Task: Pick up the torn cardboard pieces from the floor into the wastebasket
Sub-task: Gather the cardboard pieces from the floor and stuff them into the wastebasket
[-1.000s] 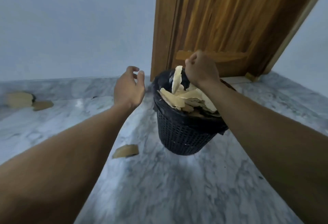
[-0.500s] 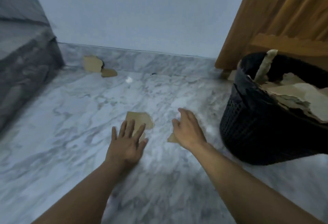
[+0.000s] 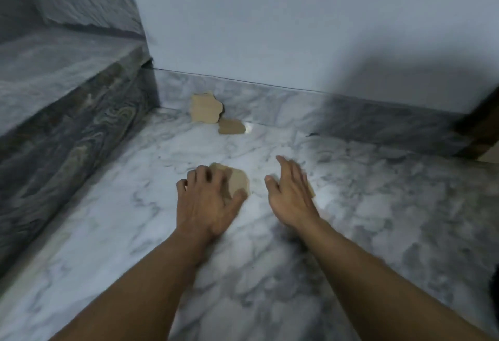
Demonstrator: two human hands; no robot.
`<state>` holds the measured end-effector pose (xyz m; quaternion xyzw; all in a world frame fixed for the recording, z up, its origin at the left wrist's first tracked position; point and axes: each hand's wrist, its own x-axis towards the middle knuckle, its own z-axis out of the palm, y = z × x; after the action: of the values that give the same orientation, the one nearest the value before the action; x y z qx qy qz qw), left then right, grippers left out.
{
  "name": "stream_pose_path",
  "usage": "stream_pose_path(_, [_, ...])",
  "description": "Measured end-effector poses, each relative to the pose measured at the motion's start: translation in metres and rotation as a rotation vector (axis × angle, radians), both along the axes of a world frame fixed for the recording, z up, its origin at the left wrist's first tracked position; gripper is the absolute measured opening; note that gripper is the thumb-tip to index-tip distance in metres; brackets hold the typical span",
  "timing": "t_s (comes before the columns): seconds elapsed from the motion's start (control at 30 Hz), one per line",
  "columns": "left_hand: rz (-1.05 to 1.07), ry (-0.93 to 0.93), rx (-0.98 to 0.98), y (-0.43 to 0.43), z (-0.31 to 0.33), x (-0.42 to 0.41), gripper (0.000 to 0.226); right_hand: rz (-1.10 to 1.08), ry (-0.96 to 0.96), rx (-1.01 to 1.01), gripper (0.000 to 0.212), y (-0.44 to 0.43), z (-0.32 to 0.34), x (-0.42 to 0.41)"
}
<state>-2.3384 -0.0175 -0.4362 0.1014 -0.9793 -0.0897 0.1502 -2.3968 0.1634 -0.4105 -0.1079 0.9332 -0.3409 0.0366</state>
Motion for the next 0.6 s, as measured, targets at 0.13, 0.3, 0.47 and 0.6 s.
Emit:
stream_pose_path(0.13, [0.022,0.029,0.016,-0.041,0.0,-0.049,0.055,0.094,0.049,0.066,0.056,-0.042,0.0,-0.052])
stream_pose_path(0.3, [0.16,0.019,0.076,-0.068,0.003,-0.103,0.064,0.216,-0.006,0.321,0.065,-0.092,-0.002,-0.108])
stream_pose_path(0.47, [0.177,-0.001,0.184,-0.082,0.004,-0.147,0.111,0.251,0.044,0.392,0.064,-0.103,-0.007,-0.126])
stream_pose_path(0.6, [0.157,-0.075,0.285,-0.091,0.005,-0.174,0.124,0.203,0.107,0.385,0.041,-0.103,-0.01,-0.124])
